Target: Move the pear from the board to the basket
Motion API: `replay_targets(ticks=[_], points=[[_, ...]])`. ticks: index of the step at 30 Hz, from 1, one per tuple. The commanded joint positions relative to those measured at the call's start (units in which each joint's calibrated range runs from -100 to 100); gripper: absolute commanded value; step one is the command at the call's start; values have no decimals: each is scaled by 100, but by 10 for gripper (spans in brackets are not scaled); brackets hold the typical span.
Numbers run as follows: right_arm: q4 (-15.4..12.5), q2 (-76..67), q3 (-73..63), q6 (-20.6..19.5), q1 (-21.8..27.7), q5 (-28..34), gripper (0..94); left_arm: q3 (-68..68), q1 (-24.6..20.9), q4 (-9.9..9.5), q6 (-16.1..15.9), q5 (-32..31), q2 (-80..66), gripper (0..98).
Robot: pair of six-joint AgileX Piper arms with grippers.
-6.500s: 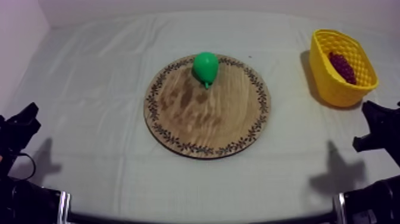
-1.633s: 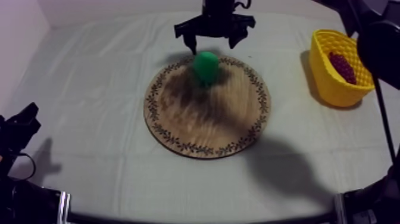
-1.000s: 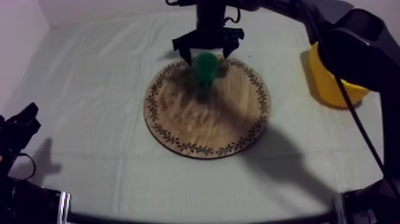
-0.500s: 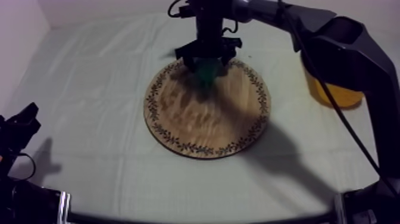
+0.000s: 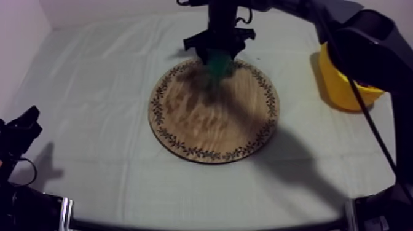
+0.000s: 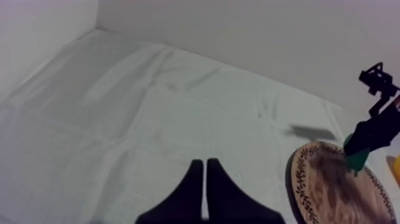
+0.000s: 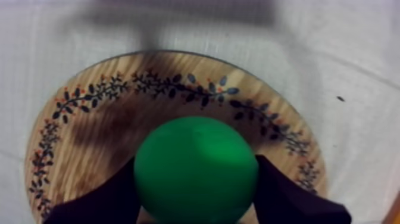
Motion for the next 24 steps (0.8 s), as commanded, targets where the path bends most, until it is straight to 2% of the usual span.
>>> replay_targets(ticks=[1,11,24], points=[[9,-364,210,41,12,-2,362,0,0,0,1,-1,0,1],[129,-1931,1355,314,267,234,360,0,0,0,1,-1,0,1],[377,-3601,2073,812,1005,478,351,0,0,0,1,-1,0,1]])
